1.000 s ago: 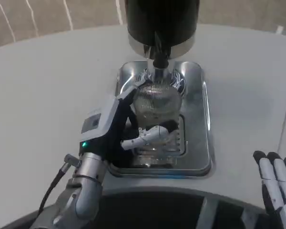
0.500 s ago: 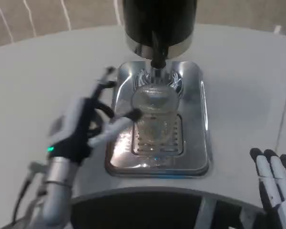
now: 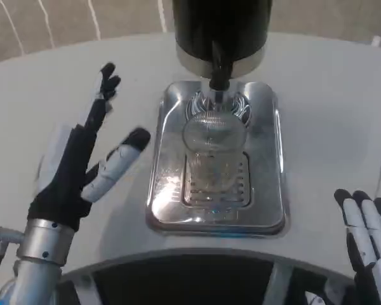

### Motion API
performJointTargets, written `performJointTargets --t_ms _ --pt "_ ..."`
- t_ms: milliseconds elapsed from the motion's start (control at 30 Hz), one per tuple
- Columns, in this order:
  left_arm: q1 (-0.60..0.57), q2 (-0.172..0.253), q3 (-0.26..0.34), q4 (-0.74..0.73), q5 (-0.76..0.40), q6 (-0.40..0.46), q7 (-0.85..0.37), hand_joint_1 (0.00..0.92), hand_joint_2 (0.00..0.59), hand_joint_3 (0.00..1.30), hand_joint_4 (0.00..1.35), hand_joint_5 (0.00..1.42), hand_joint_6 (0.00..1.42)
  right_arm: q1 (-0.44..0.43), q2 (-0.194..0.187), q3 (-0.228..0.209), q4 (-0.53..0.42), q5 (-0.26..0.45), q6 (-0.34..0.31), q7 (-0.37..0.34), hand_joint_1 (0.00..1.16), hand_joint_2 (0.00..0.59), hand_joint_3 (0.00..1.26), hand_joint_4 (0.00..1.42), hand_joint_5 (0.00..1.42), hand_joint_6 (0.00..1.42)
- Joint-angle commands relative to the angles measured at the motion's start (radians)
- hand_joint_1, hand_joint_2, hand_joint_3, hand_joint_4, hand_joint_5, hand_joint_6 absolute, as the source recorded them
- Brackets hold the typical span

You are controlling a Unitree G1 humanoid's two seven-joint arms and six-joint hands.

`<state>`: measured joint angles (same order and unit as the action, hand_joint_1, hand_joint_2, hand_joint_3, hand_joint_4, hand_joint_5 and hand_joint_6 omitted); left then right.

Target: Grasp the cup under the faucet to collect the drink, then remove the cup.

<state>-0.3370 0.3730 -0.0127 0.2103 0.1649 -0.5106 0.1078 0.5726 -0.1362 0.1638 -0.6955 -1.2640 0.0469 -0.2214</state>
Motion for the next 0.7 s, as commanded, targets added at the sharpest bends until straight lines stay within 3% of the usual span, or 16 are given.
performJointTargets --t_ms 33,367,700 --pt "0.066 -0.013 0.011 -0.070 -0.011 0.036 -0.049 0.000 0.138 0.00 0.00 0.05 0.08 0.006 0.003 0.003 -0.001 0.021 -0.007 0.000 0.36 0.464 0.02 0.00 0.00 0.07" --pt "0.266 0.007 0.035 -0.194 0.013 0.051 -0.125 0.000 0.138 0.00 0.00 0.04 0.05 -0.071 0.040 0.015 -0.128 0.093 -0.007 0.098 0.36 0.464 0.02 0.00 0.00 0.07" --pt "0.351 0.002 0.047 -0.267 0.037 0.078 -0.147 0.000 0.136 0.00 0.00 0.03 0.03 -0.257 0.079 -0.016 -0.173 0.168 0.016 0.252 0.35 0.467 0.02 0.00 0.00 0.07"
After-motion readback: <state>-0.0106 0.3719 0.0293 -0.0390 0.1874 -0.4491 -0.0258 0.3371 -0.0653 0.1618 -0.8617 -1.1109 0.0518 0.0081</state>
